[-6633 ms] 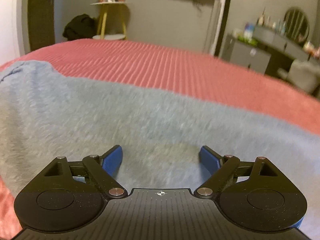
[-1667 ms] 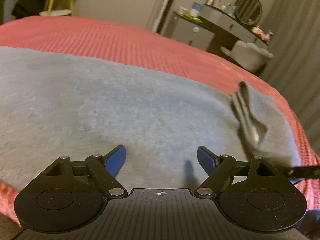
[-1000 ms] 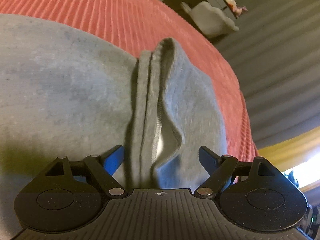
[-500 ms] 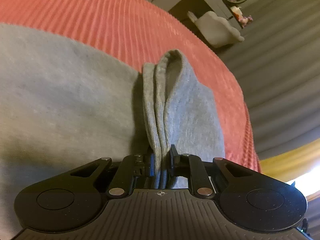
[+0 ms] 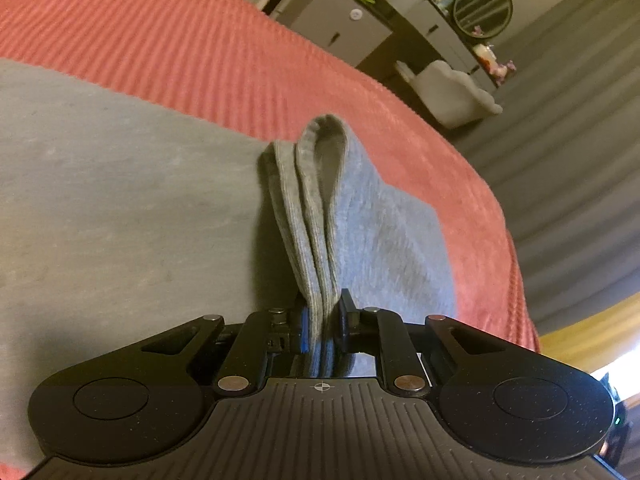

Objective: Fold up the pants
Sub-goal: 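Hold the fold edge with the left gripper while the right gripper lays the cuff end over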

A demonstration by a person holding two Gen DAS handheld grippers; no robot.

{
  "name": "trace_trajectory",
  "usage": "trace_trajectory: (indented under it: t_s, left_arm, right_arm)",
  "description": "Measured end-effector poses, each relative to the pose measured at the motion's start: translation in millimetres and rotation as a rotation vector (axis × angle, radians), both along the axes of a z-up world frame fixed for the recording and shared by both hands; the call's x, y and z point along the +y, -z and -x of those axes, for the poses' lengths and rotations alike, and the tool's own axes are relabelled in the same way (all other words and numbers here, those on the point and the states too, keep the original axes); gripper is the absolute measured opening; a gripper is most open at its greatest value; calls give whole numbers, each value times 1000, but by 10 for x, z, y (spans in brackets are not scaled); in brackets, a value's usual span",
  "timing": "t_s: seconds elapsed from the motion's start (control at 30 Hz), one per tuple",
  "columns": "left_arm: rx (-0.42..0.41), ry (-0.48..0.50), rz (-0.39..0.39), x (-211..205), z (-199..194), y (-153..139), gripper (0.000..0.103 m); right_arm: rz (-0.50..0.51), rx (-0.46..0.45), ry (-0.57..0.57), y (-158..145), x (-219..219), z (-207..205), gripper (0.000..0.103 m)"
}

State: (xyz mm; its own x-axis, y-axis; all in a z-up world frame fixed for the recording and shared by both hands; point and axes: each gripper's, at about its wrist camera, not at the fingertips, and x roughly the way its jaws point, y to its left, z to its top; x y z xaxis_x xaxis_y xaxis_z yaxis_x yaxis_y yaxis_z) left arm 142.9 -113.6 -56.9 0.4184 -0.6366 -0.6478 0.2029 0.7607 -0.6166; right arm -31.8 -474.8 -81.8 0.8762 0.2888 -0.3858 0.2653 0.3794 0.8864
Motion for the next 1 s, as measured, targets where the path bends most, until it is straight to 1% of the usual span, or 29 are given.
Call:
trace_trajectory:
  t_s: [0.2, 0.33, 0.43, 0.47, 0.53, 0.57, 0.63, 0.67, 0.7, 0.77, 0.8, 0.87, 0.93, 1.0]
  left_arm:
    - [-12, -40, 2, 322, 38, 81, 16]
    - [19, -102, 36, 616, 49, 180, 16]
    - [-2, -141, 35, 742, 77, 198, 19]
    - [-4, -151, 53, 776, 90, 206, 20]
    - [23, -162, 108, 820, 90, 249, 26]
    - [39, -161, 126, 822, 87, 275, 30]
    - [61, -143, 139, 836, 93, 310, 36]
    - [68, -132, 156, 849, 99, 319, 45]
    - [73, -119, 185, 845, 101, 321, 58]
    - [93, -86, 246, 851, 90, 340, 68]
    - [110, -67, 260, 834, 71, 358, 70]
    - [129, -45, 262, 815, 43, 395, 69]
    - [128, -30, 273, 791, 29, 401, 68]
    - [116, -12, 282, 760, 40, 381, 54]
  right_arm:
    - [57, 27, -23, -70, 37, -53, 69]
    - [118, 75, -48, -117, 97, -117, 68]
    - [157, 125, -62, -142, 144, -196, 68]
    - [172, 138, -66, -152, 163, -219, 68]
    - [203, 146, -77, -181, 222, -256, 68]
    - [225, 151, -84, -211, 260, -283, 68]
    - [263, 167, -83, -284, 334, -307, 67]
    - [278, 181, -68, -334, 379, -294, 67]
    - [283, 197, -59, -358, 414, -262, 67]
    - [277, 238, -67, -404, 519, -219, 67]
    - [262, 251, -92, -412, 593, -194, 67]
    - [241, 272, -170, -397, 740, -185, 68]
    - [217, 291, -253, -327, 875, -228, 68]
    - [184, 283, -263, -234, 957, -269, 68]
